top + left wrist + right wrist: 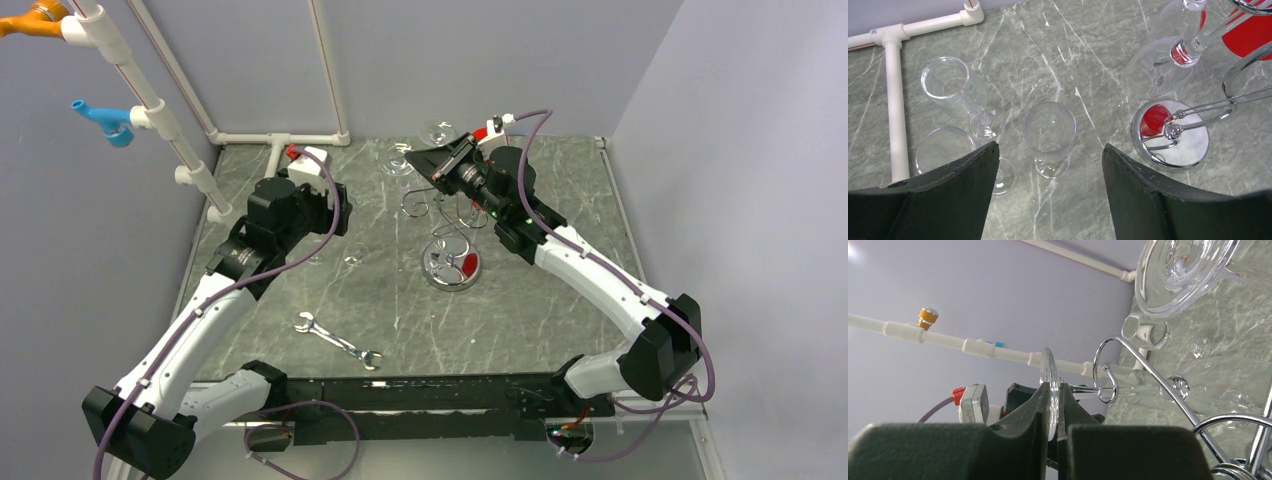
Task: Take the wine glass off the wine glass rack
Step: Pick up the wine glass from the wine rack.
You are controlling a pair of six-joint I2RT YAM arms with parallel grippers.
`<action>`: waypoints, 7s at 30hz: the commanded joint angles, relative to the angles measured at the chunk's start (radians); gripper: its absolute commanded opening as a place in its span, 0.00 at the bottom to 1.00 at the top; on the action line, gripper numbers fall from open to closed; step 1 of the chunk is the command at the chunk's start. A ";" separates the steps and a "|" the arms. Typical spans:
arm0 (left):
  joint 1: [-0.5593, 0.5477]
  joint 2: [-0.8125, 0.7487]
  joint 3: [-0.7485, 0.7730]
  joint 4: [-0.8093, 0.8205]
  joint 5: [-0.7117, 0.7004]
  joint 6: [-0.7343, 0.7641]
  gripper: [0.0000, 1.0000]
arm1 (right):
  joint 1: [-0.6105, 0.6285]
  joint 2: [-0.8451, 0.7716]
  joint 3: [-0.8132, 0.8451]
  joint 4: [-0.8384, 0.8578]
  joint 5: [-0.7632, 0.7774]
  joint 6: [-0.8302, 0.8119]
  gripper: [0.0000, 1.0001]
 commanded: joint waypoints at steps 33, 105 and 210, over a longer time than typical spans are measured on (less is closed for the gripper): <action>-0.004 -0.003 0.055 -0.004 -0.016 0.015 0.78 | 0.000 -0.006 0.184 -0.084 0.001 -0.035 0.00; -0.005 -0.006 0.057 -0.007 -0.008 0.017 0.78 | -0.006 -0.056 0.214 -0.156 0.152 -0.127 0.00; -0.003 -0.107 0.096 -0.043 -0.015 0.009 0.78 | 0.054 -0.065 0.186 -0.165 -0.216 -0.107 0.00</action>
